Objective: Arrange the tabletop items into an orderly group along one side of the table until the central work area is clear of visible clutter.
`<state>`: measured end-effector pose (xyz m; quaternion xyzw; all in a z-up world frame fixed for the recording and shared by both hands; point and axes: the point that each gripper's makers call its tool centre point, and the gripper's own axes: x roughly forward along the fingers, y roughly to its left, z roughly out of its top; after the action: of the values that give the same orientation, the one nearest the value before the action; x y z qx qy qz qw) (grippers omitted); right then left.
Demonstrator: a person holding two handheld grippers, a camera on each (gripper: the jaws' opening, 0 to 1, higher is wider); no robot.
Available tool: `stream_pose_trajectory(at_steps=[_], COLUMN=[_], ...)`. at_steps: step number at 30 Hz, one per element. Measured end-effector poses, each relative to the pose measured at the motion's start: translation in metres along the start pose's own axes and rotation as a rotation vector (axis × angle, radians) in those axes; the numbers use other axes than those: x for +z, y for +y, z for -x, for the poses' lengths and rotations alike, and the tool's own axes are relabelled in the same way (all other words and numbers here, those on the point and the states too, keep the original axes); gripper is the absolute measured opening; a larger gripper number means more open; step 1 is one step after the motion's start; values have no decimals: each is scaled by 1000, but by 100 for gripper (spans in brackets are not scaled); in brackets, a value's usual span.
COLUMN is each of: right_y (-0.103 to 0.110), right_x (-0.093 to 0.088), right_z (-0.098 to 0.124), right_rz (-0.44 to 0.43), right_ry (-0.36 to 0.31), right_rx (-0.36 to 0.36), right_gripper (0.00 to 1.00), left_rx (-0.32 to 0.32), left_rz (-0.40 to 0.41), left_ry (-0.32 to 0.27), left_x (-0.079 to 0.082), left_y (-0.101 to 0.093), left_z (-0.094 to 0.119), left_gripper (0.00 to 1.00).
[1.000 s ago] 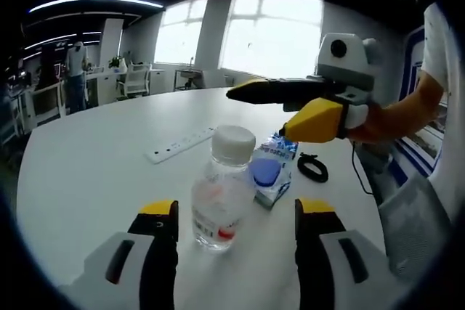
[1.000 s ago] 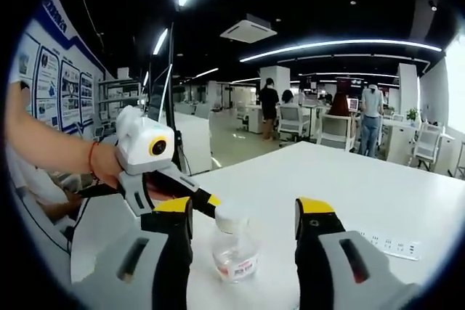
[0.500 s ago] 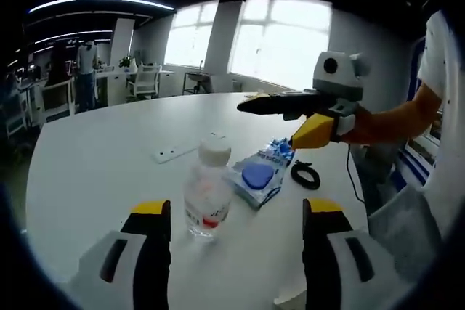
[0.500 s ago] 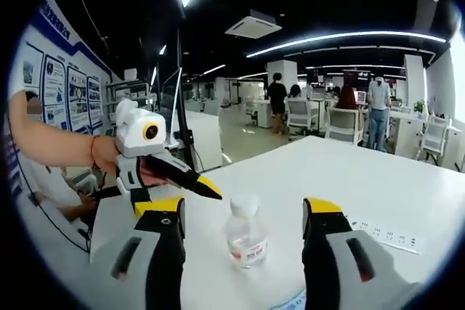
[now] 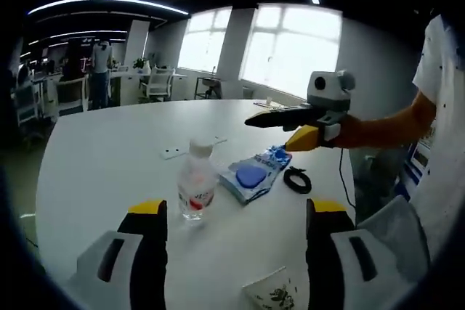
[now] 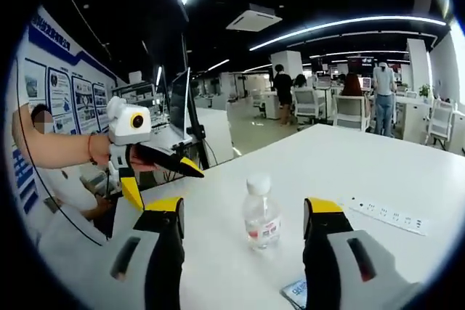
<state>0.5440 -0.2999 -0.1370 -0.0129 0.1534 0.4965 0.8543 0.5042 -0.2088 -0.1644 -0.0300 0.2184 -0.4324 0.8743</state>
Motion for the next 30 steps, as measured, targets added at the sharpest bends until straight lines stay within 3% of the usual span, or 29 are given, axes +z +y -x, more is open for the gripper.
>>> stream_pose_trajectory(at_steps=[14, 21, 27, 30], right_y=[29, 58, 86, 89], right_x=[-25, -58, -94, -111], right_z=[10, 3, -7, -14], right_rz=[-29, -44, -58, -53], right_ry=[97, 223, 372, 437], right_rx=[98, 246, 411, 462], right_gripper=[64, 59, 45, 37], left_rx=[35, 41, 37, 26], left_rz=[38, 44, 50, 63], left_ry=[-10, -8, -9, -24], left_x=[-18, -29, -36, -37], left_y=[-29, -35, -40, -44], left_z=[38, 50, 52, 50], left_gripper=[81, 83, 83, 83])
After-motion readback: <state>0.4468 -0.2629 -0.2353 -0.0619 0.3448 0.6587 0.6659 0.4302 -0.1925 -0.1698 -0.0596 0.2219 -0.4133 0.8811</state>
